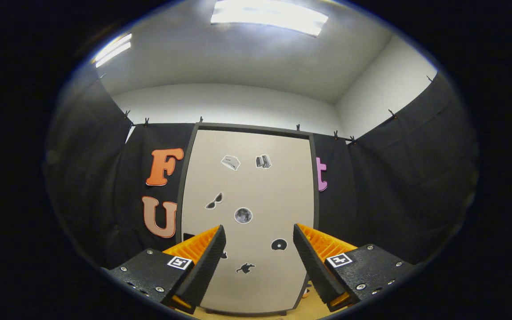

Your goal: Open the shoe cabinet door, grab the shoes and put them into the shoe cabinet, then close the shoe cabinet door.

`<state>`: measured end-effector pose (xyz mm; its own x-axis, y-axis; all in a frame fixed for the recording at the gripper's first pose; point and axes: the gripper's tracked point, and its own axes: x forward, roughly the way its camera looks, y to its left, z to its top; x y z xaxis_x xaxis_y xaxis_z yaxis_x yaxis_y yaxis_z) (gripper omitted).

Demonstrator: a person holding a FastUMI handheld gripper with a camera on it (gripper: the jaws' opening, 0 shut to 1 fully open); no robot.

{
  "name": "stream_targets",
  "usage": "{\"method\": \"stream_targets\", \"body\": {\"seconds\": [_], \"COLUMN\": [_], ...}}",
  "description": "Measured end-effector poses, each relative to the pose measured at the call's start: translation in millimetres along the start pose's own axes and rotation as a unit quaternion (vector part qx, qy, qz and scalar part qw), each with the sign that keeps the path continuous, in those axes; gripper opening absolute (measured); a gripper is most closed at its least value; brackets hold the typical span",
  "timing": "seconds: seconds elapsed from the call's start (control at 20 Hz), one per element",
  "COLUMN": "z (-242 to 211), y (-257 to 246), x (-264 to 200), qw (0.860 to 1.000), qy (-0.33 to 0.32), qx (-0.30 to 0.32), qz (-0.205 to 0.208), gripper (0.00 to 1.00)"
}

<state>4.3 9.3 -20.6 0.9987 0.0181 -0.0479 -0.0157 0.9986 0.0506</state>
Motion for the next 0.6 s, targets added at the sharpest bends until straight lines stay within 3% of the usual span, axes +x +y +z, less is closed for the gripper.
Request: {"method": "stream_targets", "body": {"seconds": [0.35,0.6], "z": [-54.2,-113.9], "y": [73.9,131.4], "x": [29.8,57.8], "qw": [0.995,0.981], "qy": [0.07,0.151], "qx": [0.025,0.065], "qz": [0.069,0.107], "gripper": [0.95,0.94]}}
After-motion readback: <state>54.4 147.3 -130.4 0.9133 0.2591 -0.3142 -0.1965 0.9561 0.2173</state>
